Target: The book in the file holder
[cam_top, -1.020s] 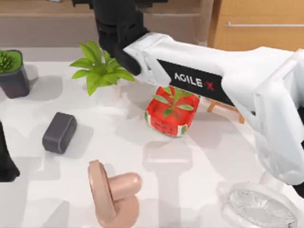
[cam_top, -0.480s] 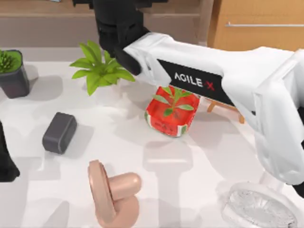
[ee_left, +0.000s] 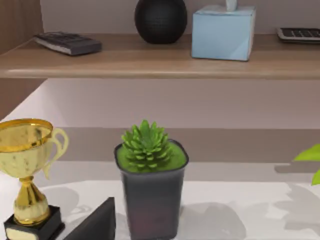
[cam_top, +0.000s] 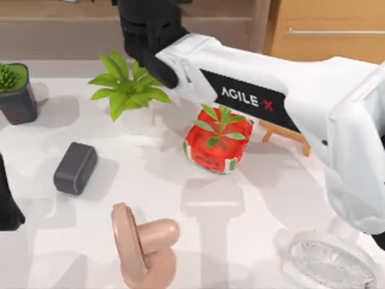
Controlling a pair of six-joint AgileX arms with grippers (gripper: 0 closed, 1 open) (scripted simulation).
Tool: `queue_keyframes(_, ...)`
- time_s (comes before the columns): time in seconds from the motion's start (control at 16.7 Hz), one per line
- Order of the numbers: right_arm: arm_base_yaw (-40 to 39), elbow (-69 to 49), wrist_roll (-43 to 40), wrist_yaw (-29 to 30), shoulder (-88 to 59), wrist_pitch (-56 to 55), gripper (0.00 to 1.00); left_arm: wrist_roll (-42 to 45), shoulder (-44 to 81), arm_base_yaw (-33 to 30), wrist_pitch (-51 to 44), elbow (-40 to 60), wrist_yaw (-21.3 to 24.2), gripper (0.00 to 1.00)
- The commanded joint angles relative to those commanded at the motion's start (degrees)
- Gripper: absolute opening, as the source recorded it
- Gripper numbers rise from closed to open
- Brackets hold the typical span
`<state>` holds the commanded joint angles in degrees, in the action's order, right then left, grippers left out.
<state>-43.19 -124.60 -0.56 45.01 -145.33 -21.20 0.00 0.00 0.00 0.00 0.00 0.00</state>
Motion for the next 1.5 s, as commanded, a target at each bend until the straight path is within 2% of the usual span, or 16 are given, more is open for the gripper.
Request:
queue_keyframes(0.42, 0.1, 1.12, 0.56, -0.83, 0.97, 0.28, 0.0, 0.0, 0.0, 0.0, 0.0, 0.0, 0.0, 1.0)
queue_keyframes(0.66, 0.41, 9.53, 4.18, -7.03, 8.68, 2.48, 0.0, 0.0, 0.0, 0.0, 0.0, 0.0, 0.0, 1.0)
queue_keyframes(1.08, 3.04, 34.39, 17.7, -27.47, 31.39, 9.23, 0.0, 0.0, 0.0, 0.0, 0.0, 0.0, 0.0, 1.0)
queue_keyframes(1.5, 12.32, 58.84, 36.75, -50.57, 55.03, 14.86, 0.0, 0.0, 0.0, 0.0, 0.0, 0.0, 0.0, 1.0)
